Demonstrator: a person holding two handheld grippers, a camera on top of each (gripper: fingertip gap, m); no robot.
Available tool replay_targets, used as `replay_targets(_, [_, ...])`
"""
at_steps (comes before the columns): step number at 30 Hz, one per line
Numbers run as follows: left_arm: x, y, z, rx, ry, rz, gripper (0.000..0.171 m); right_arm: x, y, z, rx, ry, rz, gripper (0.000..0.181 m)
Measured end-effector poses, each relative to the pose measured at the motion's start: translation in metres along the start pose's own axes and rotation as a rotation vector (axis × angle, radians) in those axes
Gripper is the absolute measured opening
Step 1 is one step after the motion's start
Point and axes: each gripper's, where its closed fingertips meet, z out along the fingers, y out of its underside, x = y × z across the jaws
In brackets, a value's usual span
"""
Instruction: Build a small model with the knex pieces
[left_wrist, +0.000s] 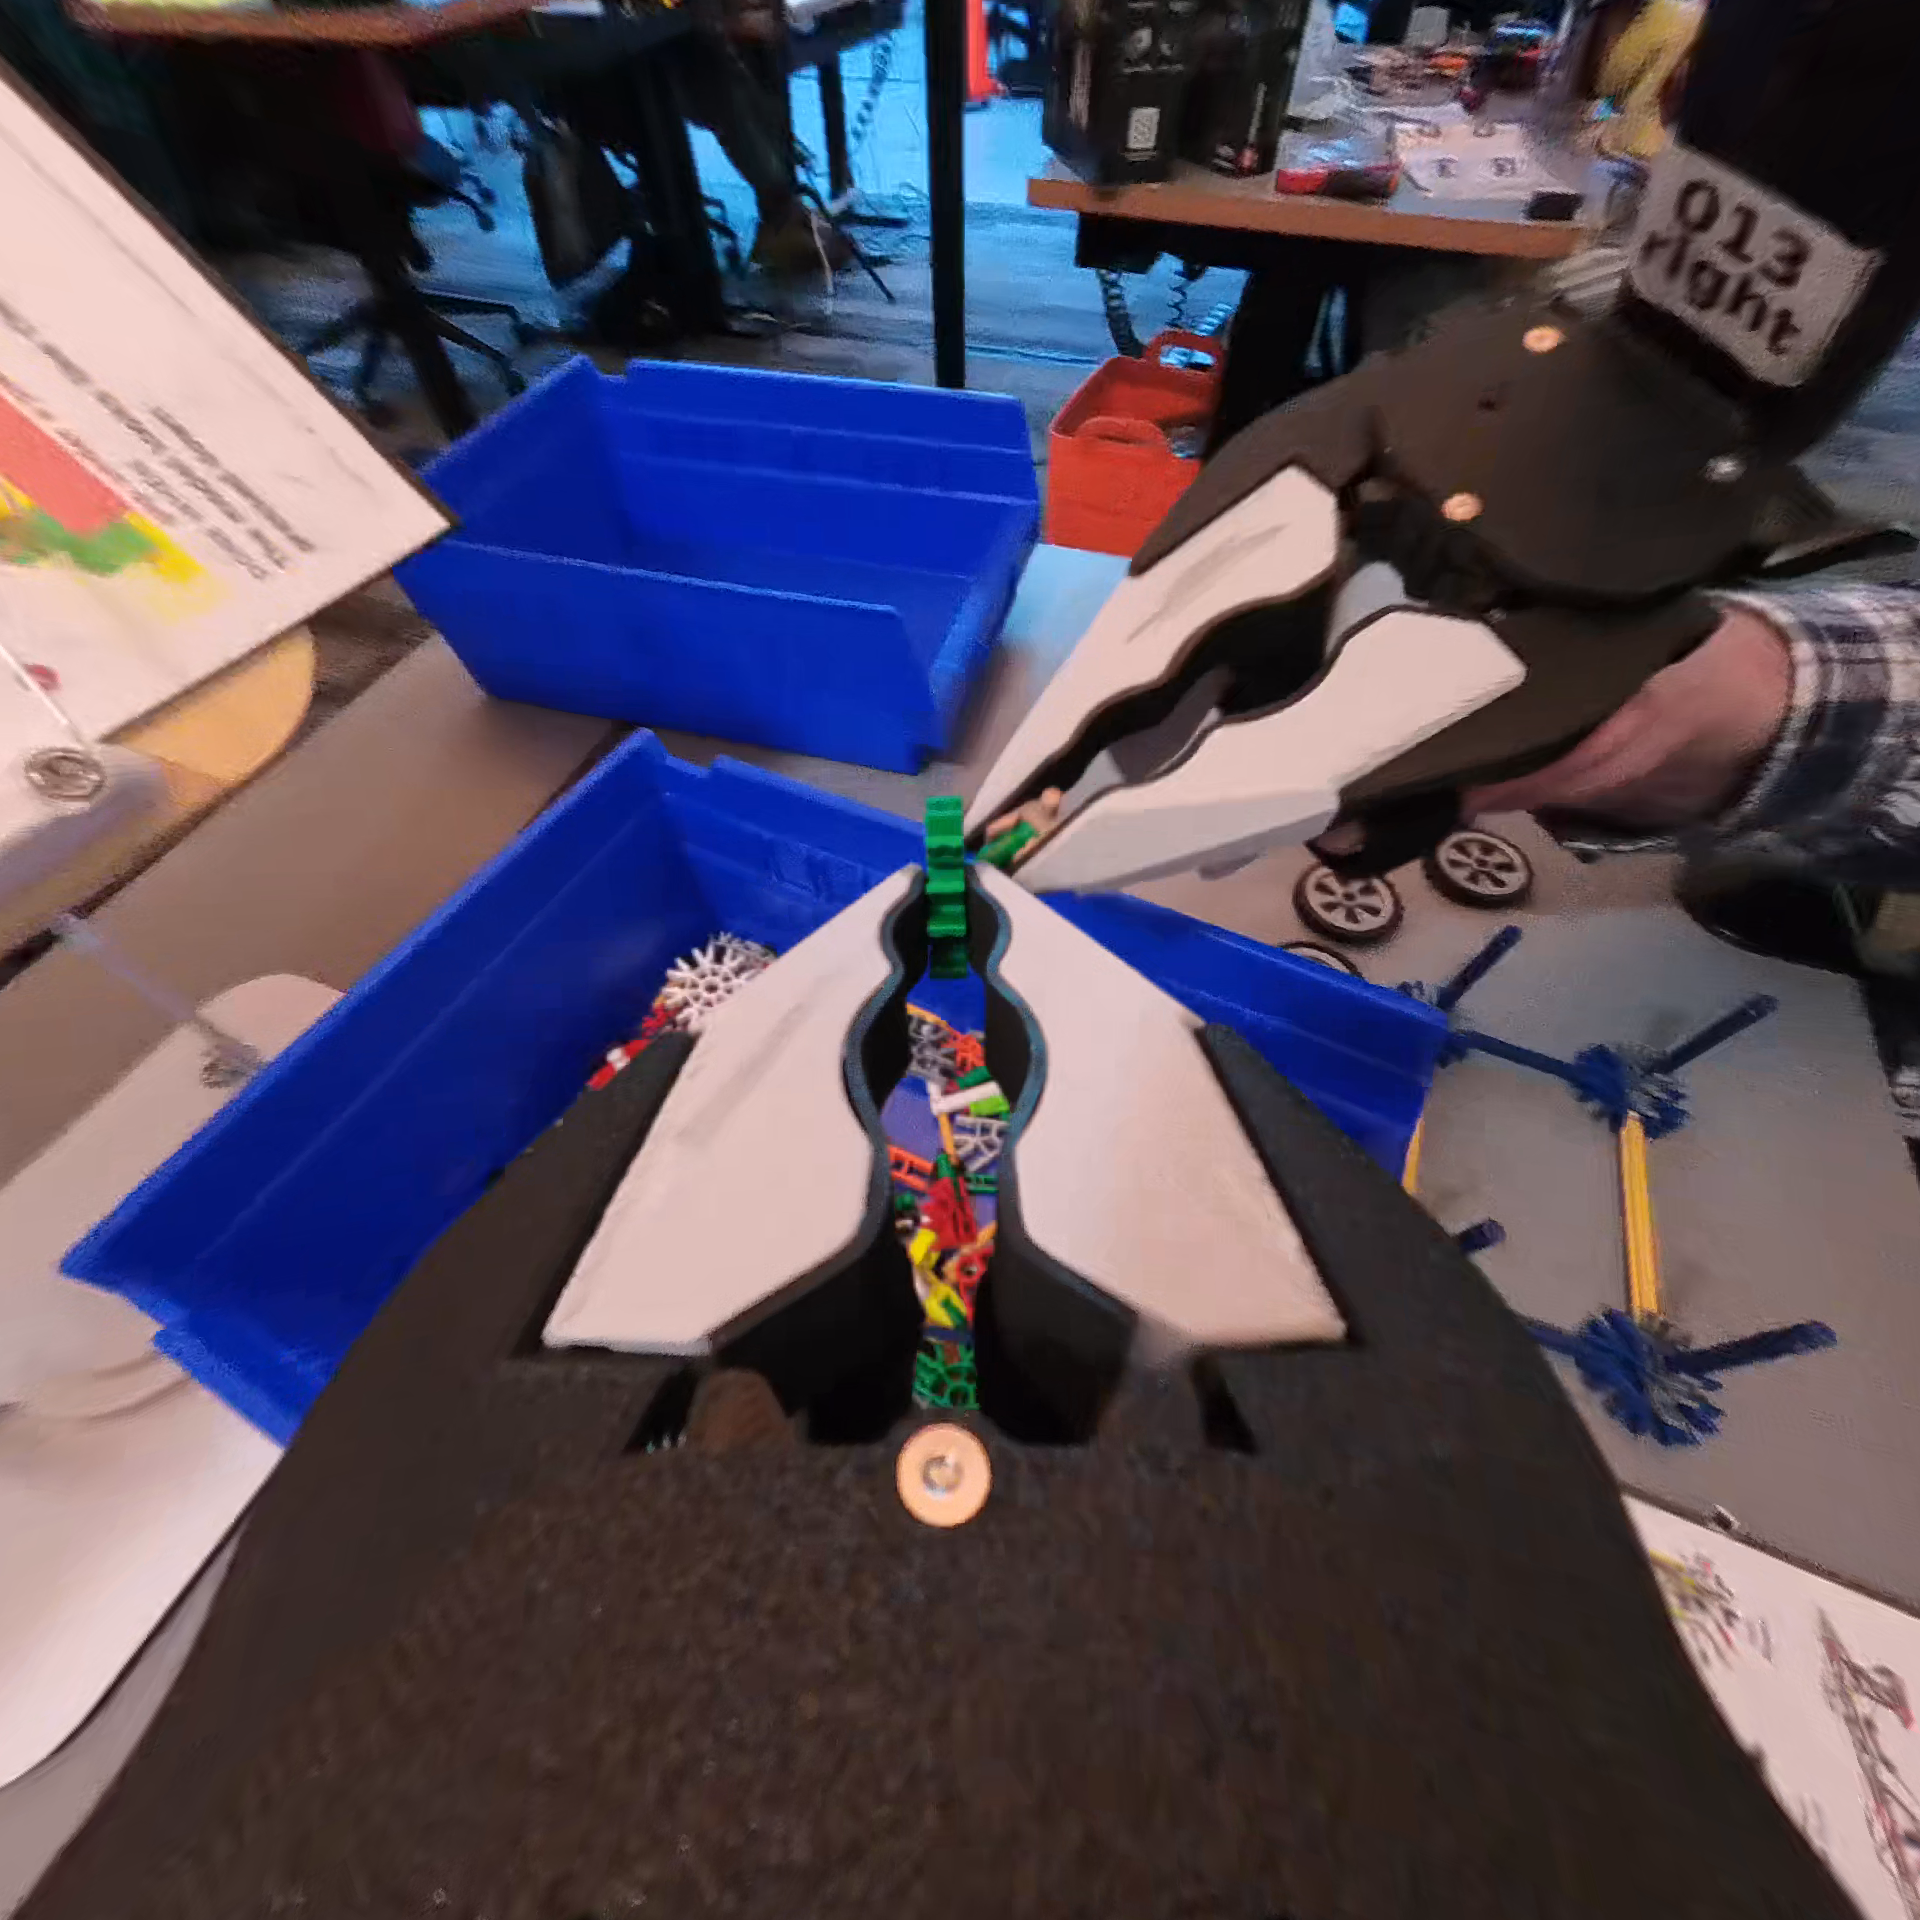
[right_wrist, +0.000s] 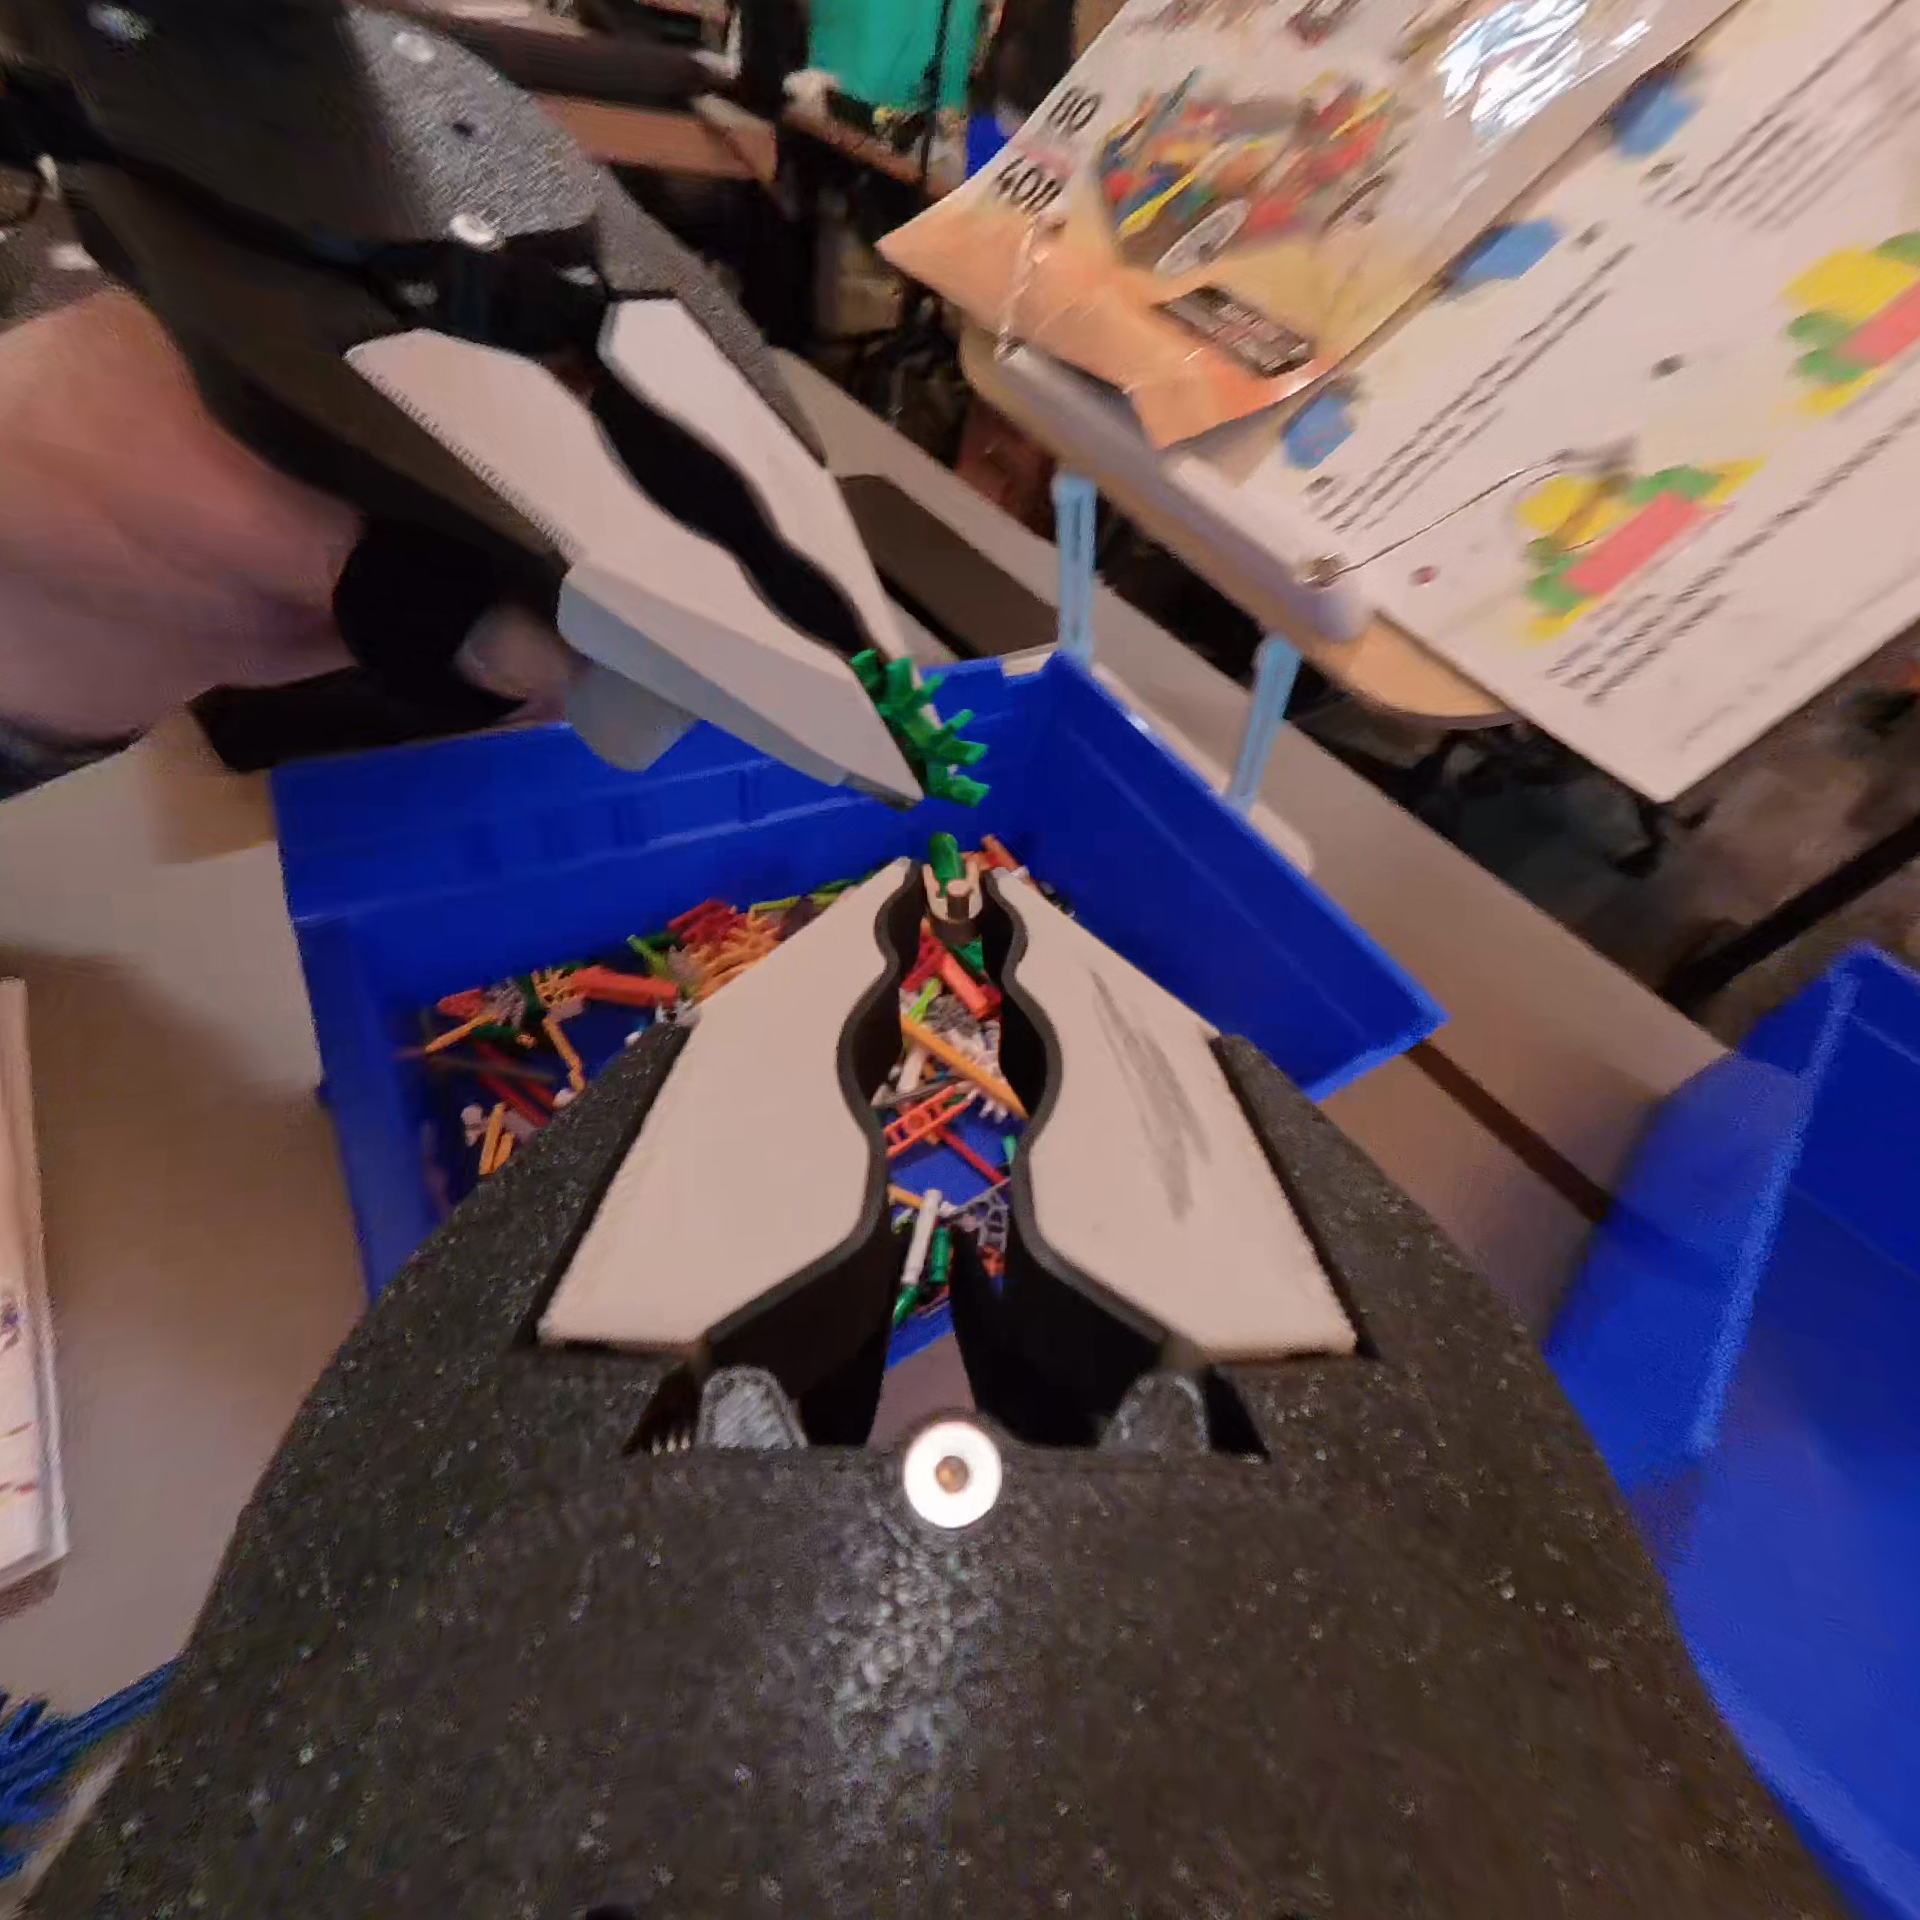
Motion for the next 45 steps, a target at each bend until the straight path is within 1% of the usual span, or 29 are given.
replay_targets(2, [0.005,0.005,0.003,-0.010,0.058,-0.022,0.003,-0.009,0.014,0.009,-0.073,-0.062,0.012,0.011])
replay_targets(4, [0.000,0.006,0.003,0.004,0.051,-0.034,0.003,-0.013,0.026,0.014,-0.131,-0.083,0.022,0.012])
replay_targets(7, [0.000,0.010,0.002,-0.020,0.061,-0.024,0.003,-0.019,0.039,0.016,-0.208,-0.121,0.006,0.043])
replay_targets(9, [0.001,0.014,0.001,-0.055,0.067,-0.007,0.004,-0.020,0.041,0.015,-0.218,-0.132,-0.016,0.040])
replay_targets(11, [0.001,0.018,0.000,-0.096,0.052,0.027,0.003,-0.021,0.038,0.011,-0.207,-0.139,-0.055,0.005])
replay_targets(12, [0.004,0.020,-0.001,-0.116,0.059,0.042,0.004,-0.021,0.036,0.010,-0.197,-0.134,-0.073,0.000])
replay_targets(15, [0.006,0.023,-0.002,-0.153,0.051,0.079,0.004,-0.017,0.031,0.007,-0.187,-0.101,-0.108,0.001])
replay_targets(16, [0.010,0.024,-0.003,-0.164,0.068,0.088,0.003,-0.017,0.029,0.007,-0.181,-0.098,-0.100,0.009])
replay_targets(17, [0.013,0.025,-0.003,-0.170,0.083,0.095,0.004,-0.017,0.026,0.006,-0.173,-0.098,-0.091,0.013])
replay_targets(21, [0.022,0.027,-0.005,-0.195,0.114,0.137,0.004,-0.024,0.012,-0.001,-0.108,-0.128,-0.092,0.019])
replay_targets(25, [0.028,0.027,-0.007,-0.211,0.125,0.168,0.004,-0.033,0.009,-0.007,-0.089,-0.157,-0.156,0.019])
replay_targets(30, [0.040,0.030,-0.004,-0.233,0.145,0.230,0.003,-0.042,-0.002,-0.019,-0.042,-0.244,-0.072,0.019])
replay_targets(34, [0.048,0.034,0.001,-0.267,0.133,0.293,0.003,-0.048,0.003,-0.024,-0.075,-0.279,-0.085,0.017])
replay_targets(40, [0.059,0.033,0.001,-0.242,0.193,0.331,0.003,-0.055,0.004,-0.032,-0.076,-0.314,-0.093,0.012])
replay_targets(42, [0.066,0.032,-0.001,-0.229,0.228,0.346,0.004,-0.057,0.004,-0.035,-0.068,-0.322,-0.096,0.006])
replay_targets(45, [0.072,0.032,0.000,-0.224,0.248,0.358,0.003,-0.059,0.003,-0.040,-0.059,-0.337,-0.084,0.006])
